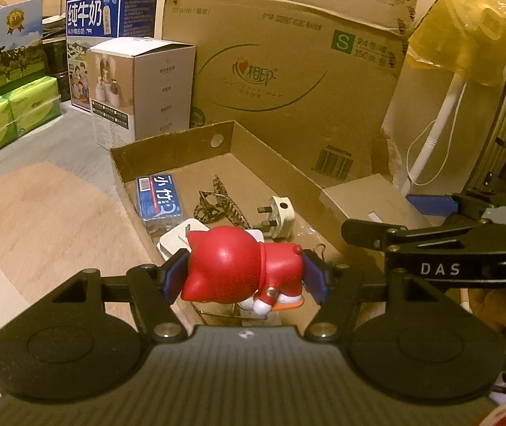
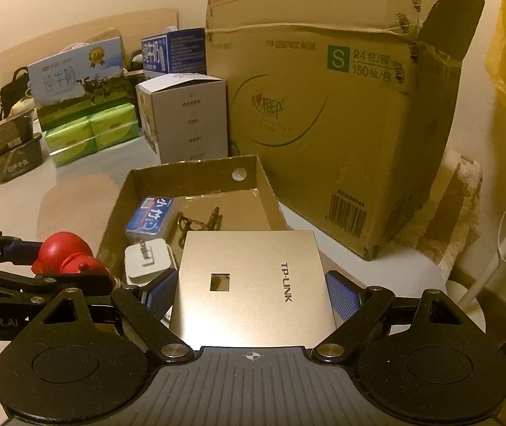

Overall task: Organize rigid objects
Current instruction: 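Carry the figurine and the router in both grippers over the cardboard box, then lower the figurine into the box and open the left gripper while the right lowers the router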

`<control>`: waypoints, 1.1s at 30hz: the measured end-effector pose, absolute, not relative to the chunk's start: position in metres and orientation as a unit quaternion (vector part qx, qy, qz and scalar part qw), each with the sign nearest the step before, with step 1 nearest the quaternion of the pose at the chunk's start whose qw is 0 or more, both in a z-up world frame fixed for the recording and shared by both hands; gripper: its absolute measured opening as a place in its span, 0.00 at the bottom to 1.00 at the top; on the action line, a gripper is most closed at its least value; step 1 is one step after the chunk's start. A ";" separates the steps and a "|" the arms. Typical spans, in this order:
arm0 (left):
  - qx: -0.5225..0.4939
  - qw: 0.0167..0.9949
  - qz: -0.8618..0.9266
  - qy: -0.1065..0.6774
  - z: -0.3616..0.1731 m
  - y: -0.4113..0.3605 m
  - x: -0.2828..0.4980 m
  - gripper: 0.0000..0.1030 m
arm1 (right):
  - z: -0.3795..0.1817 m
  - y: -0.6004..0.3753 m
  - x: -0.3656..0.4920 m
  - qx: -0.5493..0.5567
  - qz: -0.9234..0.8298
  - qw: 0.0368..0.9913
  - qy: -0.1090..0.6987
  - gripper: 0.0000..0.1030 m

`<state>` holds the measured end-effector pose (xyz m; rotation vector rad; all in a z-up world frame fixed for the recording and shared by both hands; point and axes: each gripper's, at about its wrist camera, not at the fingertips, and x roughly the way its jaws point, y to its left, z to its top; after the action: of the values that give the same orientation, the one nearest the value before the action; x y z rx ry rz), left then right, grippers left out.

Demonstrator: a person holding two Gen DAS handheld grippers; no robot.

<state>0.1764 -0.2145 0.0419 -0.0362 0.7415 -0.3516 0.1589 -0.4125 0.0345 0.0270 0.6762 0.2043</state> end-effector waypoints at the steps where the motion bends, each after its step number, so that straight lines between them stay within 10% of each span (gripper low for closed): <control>1: -0.017 0.917 -0.170 0.361 0.041 -0.214 0.180 0.62 | 0.035 -0.413 0.163 0.012 0.101 0.938 0.331 0.85; 27: 0.035 0.912 -0.197 0.359 0.005 -0.205 0.302 0.63 | 0.014 -0.410 0.281 0.025 0.116 0.933 0.339 0.85; 33: 0.045 0.919 -0.190 0.342 0.006 -0.200 0.303 0.76 | 0.008 -0.411 0.286 0.031 0.114 0.931 0.346 0.85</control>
<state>0.3034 -0.2004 0.0062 0.0917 0.7031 -0.3910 0.2859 -0.4106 0.0078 0.0626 0.7077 0.2335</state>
